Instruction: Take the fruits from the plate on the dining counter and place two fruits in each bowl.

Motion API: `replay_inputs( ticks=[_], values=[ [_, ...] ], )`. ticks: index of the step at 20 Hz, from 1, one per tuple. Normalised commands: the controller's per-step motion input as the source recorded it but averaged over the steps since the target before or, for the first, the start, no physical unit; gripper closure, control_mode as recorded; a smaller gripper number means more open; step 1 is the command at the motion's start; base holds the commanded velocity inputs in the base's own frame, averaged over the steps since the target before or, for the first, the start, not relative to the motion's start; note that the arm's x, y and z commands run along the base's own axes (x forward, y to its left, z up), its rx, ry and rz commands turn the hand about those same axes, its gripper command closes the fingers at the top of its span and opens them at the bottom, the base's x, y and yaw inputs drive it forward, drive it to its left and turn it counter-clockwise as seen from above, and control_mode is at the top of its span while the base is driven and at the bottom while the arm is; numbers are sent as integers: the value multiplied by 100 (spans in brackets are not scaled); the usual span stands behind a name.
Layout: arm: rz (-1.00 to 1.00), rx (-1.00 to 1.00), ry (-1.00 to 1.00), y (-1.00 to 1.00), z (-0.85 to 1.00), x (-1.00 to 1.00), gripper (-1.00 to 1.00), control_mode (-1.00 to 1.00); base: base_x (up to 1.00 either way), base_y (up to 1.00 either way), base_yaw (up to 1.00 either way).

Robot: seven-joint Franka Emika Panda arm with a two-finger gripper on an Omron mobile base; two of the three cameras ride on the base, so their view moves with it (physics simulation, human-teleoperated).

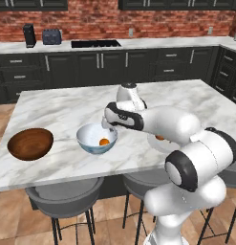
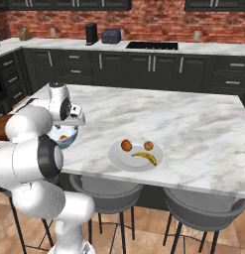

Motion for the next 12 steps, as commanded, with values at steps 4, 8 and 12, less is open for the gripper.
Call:
replay_inputs(
  ticks=[4,8,12],
  values=[
    [0,0,-1,-100,14,-27,-100,-100,0,0,0],
    [0,0,5,-100,28,-1,-100,-100,0,0,0],
    [0,0,13,-100,7,0,-100,-100,0,0,0]
  ],
)
